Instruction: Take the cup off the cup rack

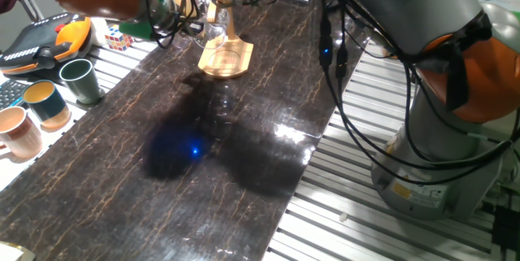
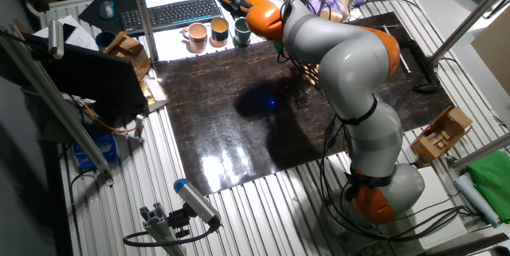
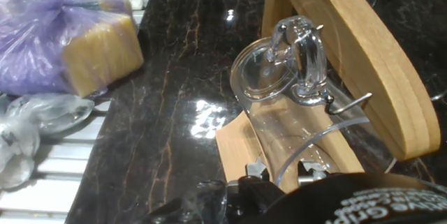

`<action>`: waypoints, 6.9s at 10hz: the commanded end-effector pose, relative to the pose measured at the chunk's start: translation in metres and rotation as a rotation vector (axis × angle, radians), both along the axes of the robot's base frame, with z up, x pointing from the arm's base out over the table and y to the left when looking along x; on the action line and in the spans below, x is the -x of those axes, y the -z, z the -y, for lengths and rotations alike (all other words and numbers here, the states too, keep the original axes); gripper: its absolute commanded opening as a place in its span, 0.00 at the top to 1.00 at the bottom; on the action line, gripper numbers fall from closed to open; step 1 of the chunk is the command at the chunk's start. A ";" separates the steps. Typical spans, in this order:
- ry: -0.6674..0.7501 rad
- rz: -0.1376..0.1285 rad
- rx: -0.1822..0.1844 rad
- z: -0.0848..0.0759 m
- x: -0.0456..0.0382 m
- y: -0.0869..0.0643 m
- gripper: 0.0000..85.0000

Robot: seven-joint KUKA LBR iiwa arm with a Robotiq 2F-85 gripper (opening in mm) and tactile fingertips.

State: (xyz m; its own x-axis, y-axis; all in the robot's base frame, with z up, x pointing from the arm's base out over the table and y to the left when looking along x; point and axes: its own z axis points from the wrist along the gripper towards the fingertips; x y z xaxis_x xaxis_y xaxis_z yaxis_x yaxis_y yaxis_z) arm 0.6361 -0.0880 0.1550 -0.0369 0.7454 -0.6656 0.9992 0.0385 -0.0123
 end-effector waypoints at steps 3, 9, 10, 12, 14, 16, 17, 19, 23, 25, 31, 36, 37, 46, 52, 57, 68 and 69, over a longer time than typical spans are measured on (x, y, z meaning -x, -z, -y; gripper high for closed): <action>0.014 -0.004 0.011 0.000 -0.0001 0.000 0.64; 0.027 0.000 0.032 0.000 -0.0007 0.000 0.68; 0.025 0.001 0.037 0.000 -0.0007 0.000 0.68; 0.022 0.001 0.037 0.001 -0.0004 0.000 0.69; 0.015 0.000 0.037 0.001 -0.0001 0.000 0.71; 0.002 -0.004 0.029 0.001 0.0003 -0.001 0.92; -0.003 -0.008 0.028 0.001 0.0005 -0.001 0.99; -0.011 -0.015 0.030 0.001 0.0010 -0.002 0.99; -0.026 0.008 0.034 -0.002 0.0024 -0.005 0.99; -0.027 0.032 0.039 -0.004 0.0023 -0.007 0.99; 0.005 0.128 0.056 -0.006 0.0031 -0.009 0.99; 0.036 0.196 0.043 -0.007 0.0036 -0.011 0.99; 0.043 0.204 0.045 -0.008 0.0035 -0.011 0.99; 0.038 0.213 0.038 -0.011 0.0011 -0.014 0.99; 0.058 0.249 0.053 -0.011 -0.0015 -0.012 0.99; 0.090 0.288 0.054 -0.012 -0.0009 -0.014 0.99; 0.095 0.299 0.066 -0.018 -0.0040 -0.016 0.99; 0.092 0.298 0.066 -0.019 -0.0038 -0.016 0.99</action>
State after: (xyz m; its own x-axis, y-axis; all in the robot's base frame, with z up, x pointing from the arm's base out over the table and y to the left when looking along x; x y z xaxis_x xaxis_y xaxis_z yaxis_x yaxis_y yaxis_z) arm 0.6400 -0.0692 0.1712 0.2326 0.6903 -0.6851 0.9585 -0.0434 0.2818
